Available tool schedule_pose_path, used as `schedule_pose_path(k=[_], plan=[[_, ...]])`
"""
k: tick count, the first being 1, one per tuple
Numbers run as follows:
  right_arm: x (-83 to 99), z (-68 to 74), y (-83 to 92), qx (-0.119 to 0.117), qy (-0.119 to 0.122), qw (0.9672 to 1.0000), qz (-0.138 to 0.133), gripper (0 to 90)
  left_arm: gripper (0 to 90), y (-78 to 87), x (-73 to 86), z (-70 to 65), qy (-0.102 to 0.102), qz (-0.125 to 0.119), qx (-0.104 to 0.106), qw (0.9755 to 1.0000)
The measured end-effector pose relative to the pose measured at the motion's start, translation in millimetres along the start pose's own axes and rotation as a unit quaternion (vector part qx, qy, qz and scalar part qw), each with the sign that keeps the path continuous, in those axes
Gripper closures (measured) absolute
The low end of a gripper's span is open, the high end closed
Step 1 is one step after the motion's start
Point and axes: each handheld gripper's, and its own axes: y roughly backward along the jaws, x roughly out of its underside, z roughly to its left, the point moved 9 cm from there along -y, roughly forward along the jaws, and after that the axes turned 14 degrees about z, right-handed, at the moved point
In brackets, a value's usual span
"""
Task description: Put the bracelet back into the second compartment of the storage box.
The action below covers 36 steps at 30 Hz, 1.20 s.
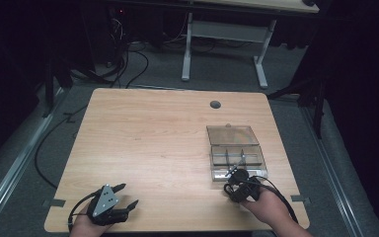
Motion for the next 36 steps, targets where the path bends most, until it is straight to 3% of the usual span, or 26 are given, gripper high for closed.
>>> schedule_pose_path(k=[20, 23, 24, 36], plan=[[24.4, -28.1, 31.5, -0.004, -0.018, 0.9998, -0.010, 71.6, 29.8, -0.8, 0.1, -0.1, 0.000, 0.003, 0.000, 1.0000], [25.3, -32.0, 36.7, -0.003, -0.009, 0.9999, -0.014, 71.6, 29.8, -1.0, 0.1, 0.2, 0.001, 0.004, -0.001, 1.0000], [27.1, -31.1, 39.5, -0.006, -0.026, 0.9996, -0.009, 71.6, 29.8, -1.0, 0.0, 0.2, 0.002, 0.004, -0.001, 1.0000], [14.4, -46.4, 59.7, -0.002, -0.011, 0.9998, -0.015, 71.6, 29.7, -1.2, -0.1, 1.1, 0.005, 0.004, -0.001, 1.0000]])
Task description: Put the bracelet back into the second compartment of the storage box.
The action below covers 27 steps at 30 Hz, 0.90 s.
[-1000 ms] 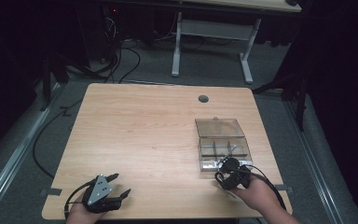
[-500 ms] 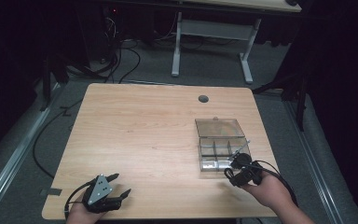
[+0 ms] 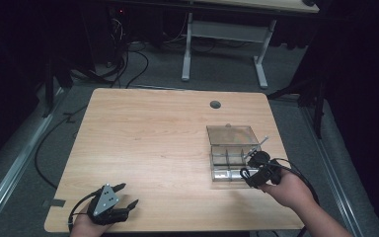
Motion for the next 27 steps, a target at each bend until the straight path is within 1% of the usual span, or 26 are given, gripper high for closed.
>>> schedule_pose_path(k=[1, 3, 4, 5, 7, 9, 10, 12, 13, 14, 19, 21, 22, 23, 24, 25, 27], plan=[[-3.1, -3.1, 0.9, 0.005, 0.005, 1.0000, 0.001, 71.6, 29.6, 0.0, 0.0, 0.2, 0.000, 0.000, 0.000, 1.0000], [-7.2, -4.4, 2.5, 0.002, -0.008, 1.0000, 0.004, 71.6, 29.6, 0.1, 0.0, 0.2, 0.000, -0.001, 0.000, 1.0000], [-9.8, -7.1, 3.0, 0.007, 0.000, 1.0000, 0.001, 71.6, 29.6, 0.1, 0.0, 0.2, 0.000, -0.001, 0.000, 1.0000], [-13.1, -10.0, 4.4, 0.009, 0.003, 1.0000, 0.000, 71.6, 29.6, 0.2, 0.0, 0.3, 0.001, -0.001, 0.000, 1.0000], [-18.2, -13.5, 6.4, 0.012, 0.000, 0.9999, -0.001, 71.6, 29.5, 0.2, -0.1, 0.5, 0.001, -0.001, 0.000, 1.0000], [-22.6, -16.3, 7.6, 0.013, 0.004, 0.9999, -0.002, 71.6, 29.5, 0.4, 0.0, 0.6, 0.001, -0.001, 0.000, 1.0000], [-24.5, -16.4, 8.2, 0.014, -0.002, 0.9999, 0.001, 71.6, 29.5, 0.4, 0.0, 0.6, 0.001, -0.001, 0.000, 1.0000], [-27.1, -17.1, 8.8, 0.013, -0.005, 0.9999, 0.002, 71.6, 29.5, 0.4, 0.1, 0.6, 0.002, -0.001, 0.000, 1.0000], [-32.6, -20.8, 8.7, 0.017, 0.008, 0.9998, 0.000, 71.6, 29.5, 0.4, 0.0, 0.6, 0.001, -0.001, 0.000, 1.0000], [-34.3, -21.7, 8.6, 0.018, 0.008, 0.9998, 0.000, 71.6, 29.5, 0.5, 0.0, 0.6, 0.001, -0.001, 0.000, 1.0000], [-45.1, -28.4, 4.8, 0.021, 0.012, 0.9997, 0.010, 71.6, 29.5, 0.4, 0.0, 0.3, 0.000, -0.001, 0.003, 1.0000], [-49.5, -30.1, 3.6, 0.020, 0.010, 0.9997, 0.011, 71.6, 29.5, 0.2, 0.1, 0.2, -0.001, 0.000, 0.003, 1.0000], [-53.5, -32.0, 1.9, 0.021, 0.014, 0.9996, 0.009, 71.6, 29.5, 0.2, 0.1, 0.2, -0.001, 0.000, 0.003, 1.0000], [-55.8, -32.8, 0.3, 0.021, 0.012, 0.9996, 0.011, 71.6, 29.6, 0.0, -0.2, 0.2, -0.001, 0.000, 0.004, 1.0000], [-55.8, -32.8, 0.3, 0.021, 0.012, 0.9996, 0.011, 71.6, 29.6, 0.0, -0.2, 0.2, -0.001, 0.000, 0.004, 1.0000], [-60.8, -34.0, -2.9, 0.020, 0.015, 0.9996, 0.015, 71.5, 29.5, -0.2, -0.5, 0.2, 0.000, -0.001, 0.005, 1.0000], [-66.1, -35.0, -5.1, 0.022, 0.017, 0.9995, 0.015, 71.6, 29.4, -0.1, -0.4, 0.3, 0.000, -0.001, 0.005, 1.0000]])
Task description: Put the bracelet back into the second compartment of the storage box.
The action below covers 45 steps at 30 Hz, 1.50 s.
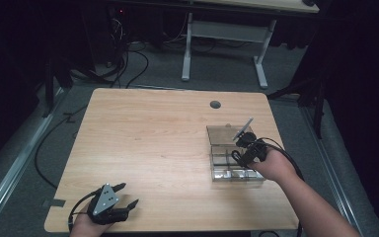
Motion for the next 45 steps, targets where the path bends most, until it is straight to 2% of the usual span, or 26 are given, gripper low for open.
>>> schedule_pose_path(k=[3, 5, 6, 8, 14, 16, 20, 25, 31, 35, 36, 37, 39, 45], plan=[[-6.4, -2.2, -3.1, 0.000, 0.003, 1.0000, 0.004, 71.5, 29.3, 0.9, 0.0, 0.2, 0.002, -0.005, -0.001, 1.0000], [-7.9, -1.6, -3.4, -0.001, -0.005, 1.0000, 0.007, 71.6, 29.3, 1.1, 0.2, 0.2, 0.002, -0.004, -0.001, 1.0000], [-12.9, -5.8, -4.6, 0.001, 0.010, 0.9999, 0.002, 71.6, 29.3, 0.9, 0.1, 0.2, 0.002, -0.004, -0.002, 1.0000], [-16.2, -6.6, -7.2, -0.004, 0.001, 1.0000, 0.004, 71.6, 29.4, 0.6, 0.4, 0.3, 0.002, -0.001, -0.002, 1.0000], [-24.2, -14.2, -15.1, 0.004, 0.005, 1.0000, 0.006, 71.6, 29.3, 0.7, 0.2, 0.3, 0.002, -0.003, -0.002, 1.0000], [-27.0, -18.0, -17.7, 0.000, -0.005, 1.0000, 0.008, 71.6, 29.3, 1.0, 0.2, 0.1, 0.002, -0.004, -0.001, 1.0000], [-29.3, -22.5, -23.7, -0.001, -0.006, 0.9998, 0.017, 71.6, 29.3, 1.1, 0.3, 0.0, 0.001, -0.003, 0.000, 1.0000], [-31.5, -23.1, -27.4, -0.006, -0.013, 0.9996, 0.023, 71.7, 29.3, 1.0, 0.2, 0.1, 0.002, -0.004, 0.000, 1.0000], [-35.5, -21.7, -35.9, -0.002, 0.000, 0.9995, 0.032, 72.0, 29.3, 1.1, 0.3, 0.0, 0.001, -0.003, 0.000, 1.0000], [-35.1, -20.9, -38.3, -0.007, -0.014, 0.9990, 0.041, 72.0, 29.3, 1.1, 0.3, -0.1, 0.001, -0.003, 0.000, 1.0000], [-36.4, -23.4, -39.8, -0.002, 0.002, 0.9993, 0.037, 71.9, 29.3, 1.1, 0.3, -0.1, 0.001, -0.003, 0.000, 1.0000], [-34.3, -19.1, -40.4, -0.013, -0.026, 0.9984, 0.049, 71.9, 29.3, 1.1, 0.3, -0.1, 0.001, -0.003, 0.000, 1.0000], [-36.8, -23.3, -43.8, -0.005, 0.002, 0.9991, 0.041, 71.9, 29.3, 1.0, 0.2, -0.1, 0.001, -0.004, 0.000, 1.0000], [-35.3, -22.2, -43.6, -0.018, -0.015, 0.9986, 0.046, 71.3, 29.3, 0.9, 0.2, -0.1, 0.001, -0.004, 0.000, 1.0000]])
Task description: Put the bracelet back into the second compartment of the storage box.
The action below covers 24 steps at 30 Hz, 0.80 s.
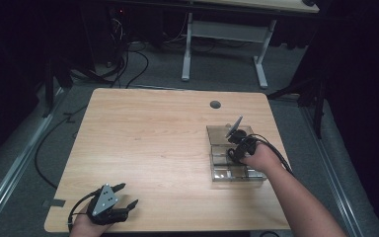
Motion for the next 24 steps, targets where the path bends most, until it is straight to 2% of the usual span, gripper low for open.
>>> schedule_pose_path(k=[4, 5, 6, 10, 11, 14, 15, 17, 19, 20, 24], plan=[[-1.2, -0.8, 0.3, 0.001, 0.004, 1.0000, -0.003, 70.4, 29.3, 0.0, 0.0, 0.0, 0.000, 0.000, 0.000, 1.0000], [-0.8, 0.9, 2.3, 0.000, -0.007, 1.0000, -0.003, 68.9, 29.3, 0.0, 0.0, 0.0, 0.000, 0.000, 0.000, 1.0000], [-1.8, -1.0, 2.9, 0.004, 0.006, 1.0000, -0.007, 68.1, 29.3, 0.0, 0.0, 0.0, 0.000, 0.000, 0.000, 1.0000], [-2.8, -1.4, 8.8, -0.004, 0.004, 0.9998, -0.022, 65.3, 29.3, 0.0, 0.0, 0.0, 0.000, 0.000, 0.000, 1.0000], [-0.7, 0.2, 13.3, -0.011, -0.010, 0.9996, -0.023, 63.6, 29.3, 0.0, 0.0, 0.0, 0.000, 0.000, -0.001, 1.0000], [-1.1, -0.8, 17.1, -0.010, -0.003, 0.9994, -0.032, 62.8, 29.3, 0.0, 0.0, 0.0, 0.000, 0.000, 0.000, 1.0000], [1.4, 0.8, 22.2, -0.015, -0.017, 0.9992, -0.033, 60.4, 29.3, 0.0, 0.1, 0.0, 0.000, 0.001, 0.000, 1.0000], [3.6, 1.9, 26.8, -0.015, -0.025, 0.9991, -0.030, 59.8, 29.4, 0.0, 0.2, -0.1, -0.001, 0.002, 0.000, 1.0000], [4.4, 1.3, 33.0, -0.011, -0.019, 0.9991, -0.035, 59.8, 29.4, 0.0, 0.2, 0.0, -0.002, 0.002, -0.001, 1.0000], [3.6, -0.1, 35.1, -0.007, -0.009, 0.9991, -0.042, 59.8, 29.4, -0.1, 0.2, -0.1, -0.002, 0.002, -0.001, 1.0000], [4.7, 0.3, 42.7, -0.006, -0.011, 0.9986, -0.052, 58.1, 29.4, -0.1, 0.2, -0.2, -0.002, 0.003, -0.002, 1.0000]])
